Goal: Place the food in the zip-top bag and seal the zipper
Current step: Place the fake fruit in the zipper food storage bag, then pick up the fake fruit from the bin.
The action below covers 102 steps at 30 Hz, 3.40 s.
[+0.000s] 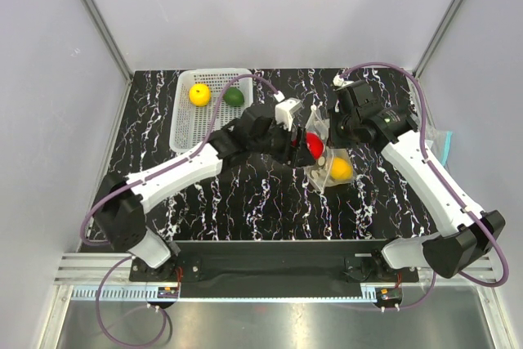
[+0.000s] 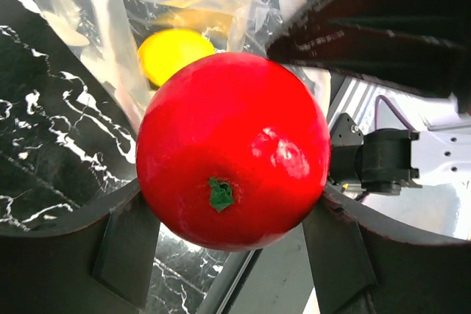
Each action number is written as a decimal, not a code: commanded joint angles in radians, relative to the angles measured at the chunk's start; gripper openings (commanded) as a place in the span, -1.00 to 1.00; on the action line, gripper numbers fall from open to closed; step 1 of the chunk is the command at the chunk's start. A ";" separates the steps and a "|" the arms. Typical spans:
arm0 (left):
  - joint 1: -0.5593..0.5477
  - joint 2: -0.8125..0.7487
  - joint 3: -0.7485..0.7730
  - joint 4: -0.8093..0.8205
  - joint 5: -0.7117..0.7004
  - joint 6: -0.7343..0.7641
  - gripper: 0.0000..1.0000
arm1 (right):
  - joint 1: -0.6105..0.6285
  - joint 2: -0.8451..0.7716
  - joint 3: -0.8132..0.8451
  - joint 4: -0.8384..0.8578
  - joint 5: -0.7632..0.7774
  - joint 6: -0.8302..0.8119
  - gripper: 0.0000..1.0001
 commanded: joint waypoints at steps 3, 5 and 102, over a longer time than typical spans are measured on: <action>-0.034 0.068 0.139 -0.048 -0.045 0.036 0.02 | 0.007 -0.012 0.042 0.007 -0.007 0.006 -1.00; -0.041 0.078 0.151 -0.060 -0.067 0.039 0.18 | 0.005 -0.015 0.042 0.006 -0.003 0.005 -1.00; 0.627 0.219 0.066 0.300 -0.170 -0.208 -0.42 | 0.005 -0.094 -0.045 0.041 -0.012 -0.013 -1.00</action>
